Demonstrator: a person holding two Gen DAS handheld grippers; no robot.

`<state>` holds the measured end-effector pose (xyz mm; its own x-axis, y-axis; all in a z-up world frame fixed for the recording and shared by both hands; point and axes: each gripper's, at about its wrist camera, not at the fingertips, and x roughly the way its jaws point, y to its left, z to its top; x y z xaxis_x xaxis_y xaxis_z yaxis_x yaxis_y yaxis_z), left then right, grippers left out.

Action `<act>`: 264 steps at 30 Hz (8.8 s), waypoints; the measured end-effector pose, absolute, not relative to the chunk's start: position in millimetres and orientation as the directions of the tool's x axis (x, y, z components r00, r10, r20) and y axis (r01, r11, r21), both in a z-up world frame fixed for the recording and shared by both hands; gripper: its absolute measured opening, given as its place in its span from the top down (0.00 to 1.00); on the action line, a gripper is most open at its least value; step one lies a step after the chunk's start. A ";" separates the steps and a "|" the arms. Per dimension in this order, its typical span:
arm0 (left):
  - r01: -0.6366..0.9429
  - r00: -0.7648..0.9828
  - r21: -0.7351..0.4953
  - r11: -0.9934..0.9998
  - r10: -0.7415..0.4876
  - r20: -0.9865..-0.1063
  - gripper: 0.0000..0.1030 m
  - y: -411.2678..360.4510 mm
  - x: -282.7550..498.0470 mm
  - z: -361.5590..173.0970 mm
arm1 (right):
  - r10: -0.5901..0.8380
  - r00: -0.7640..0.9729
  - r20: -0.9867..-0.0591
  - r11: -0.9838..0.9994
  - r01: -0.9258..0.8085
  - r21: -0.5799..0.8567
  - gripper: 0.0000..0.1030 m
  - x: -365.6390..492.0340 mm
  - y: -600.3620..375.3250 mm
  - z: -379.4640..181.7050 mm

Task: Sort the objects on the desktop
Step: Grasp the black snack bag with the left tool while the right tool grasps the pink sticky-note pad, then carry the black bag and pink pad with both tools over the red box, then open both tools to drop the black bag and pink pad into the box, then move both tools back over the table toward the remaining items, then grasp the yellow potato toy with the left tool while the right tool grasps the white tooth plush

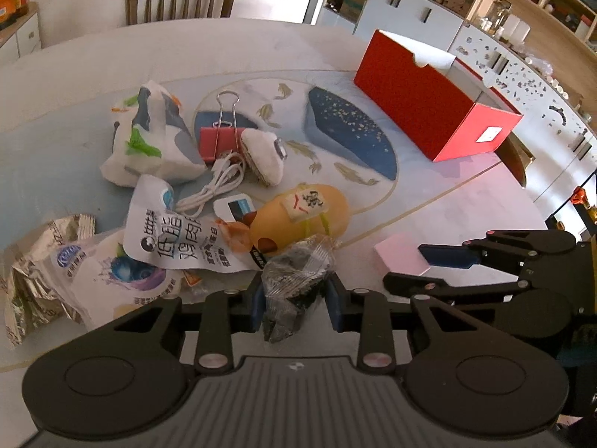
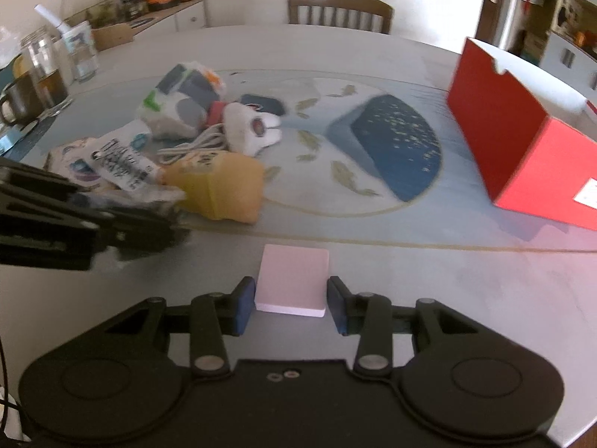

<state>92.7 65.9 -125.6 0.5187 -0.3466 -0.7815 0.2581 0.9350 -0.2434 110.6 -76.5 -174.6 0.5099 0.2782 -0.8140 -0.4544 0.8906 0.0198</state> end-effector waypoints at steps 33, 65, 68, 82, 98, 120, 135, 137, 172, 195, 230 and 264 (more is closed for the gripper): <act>0.209 0.658 -0.198 0.958 -0.288 -0.696 0.70 12.1 119.7 -39.3 | 0.429 0.585 -0.688 0.862 -0.493 0.118 0.60 171.7 -155.2 -59.4; 0.393 0.643 -0.096 0.914 -0.349 -0.682 0.69 -170.8 229.3 -12.1 | 0.379 0.623 -0.684 0.896 -0.431 0.104 0.60 290.9 -300.9 -51.3; 0.424 0.633 -0.083 0.902 -0.361 -0.685 0.69 -186.7 240.1 -13.1 | 0.364 0.627 -0.689 0.904 -0.417 0.098 0.60 299.2 -309.3 -54.1; 0.512 0.540 -0.047 0.857 -0.364 -0.759 0.69 -244.3 297.0 -45.9 | 0.308 0.598 -0.740 0.916 -0.397 0.060 0.60 340.2 -329.1 -77.3; 0.601 0.401 0.054 0.797 -0.243 -0.883 0.69 -290.6 347.3 -98.9 | 0.239 0.518 -0.821 0.890 -0.455 -0.029 0.60 387.4 -320.6 -130.2; 0.652 0.275 0.063 0.755 -0.158 -0.948 0.69 -292.3 362.0 -122.4 | 0.206 0.382 -0.901 0.874 -0.485 -0.006 0.60 406.7 -307.7 -159.3; 0.664 0.323 0.038 0.746 -0.240 -0.915 0.32 -272.3 358.9 -91.0 | 0.229 0.416 -0.880 0.875 -0.485 -0.001 0.38 404.4 -318.7 -146.5; 0.661 0.334 0.027 0.750 -0.262 -0.906 0.31 -265.3 356.1 -84.0 | 0.234 0.420 -0.877 0.875 -0.484 0.002 0.37 403.7 -319.9 -143.3; 0.498 0.605 -0.100 0.861 -0.428 -0.671 0.00 -162.7 260.2 -20.0 | 0.449 0.570 -0.688 0.868 -0.462 0.184 0.23 320.7 -327.9 -43.5; 0.310 0.740 -0.114 0.944 -0.314 -0.594 0.00 -8.6 164.0 -4.8 | 0.510 0.545 -0.665 0.815 -0.555 0.170 0.22 233.0 -194.5 -35.3; 0.318 0.725 -0.006 0.948 -0.247 -0.643 0.00 101.2 82.6 -80.8 | 0.477 0.477 -0.739 0.785 -0.609 0.114 0.22 185.0 -63.6 -99.0; 0.445 0.632 0.017 0.896 -0.300 -0.715 0.14 43.8 121.6 -163.7 | 0.460 0.318 -0.829 0.706 -0.697 0.124 0.22 235.5 -0.8 -173.8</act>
<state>121.6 43.8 -163.7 0.6316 -0.3001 -0.7148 0.4447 0.8955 0.0170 235.5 -0.8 -173.8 0.3178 0.4599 -0.8291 -0.6971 0.7061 0.1244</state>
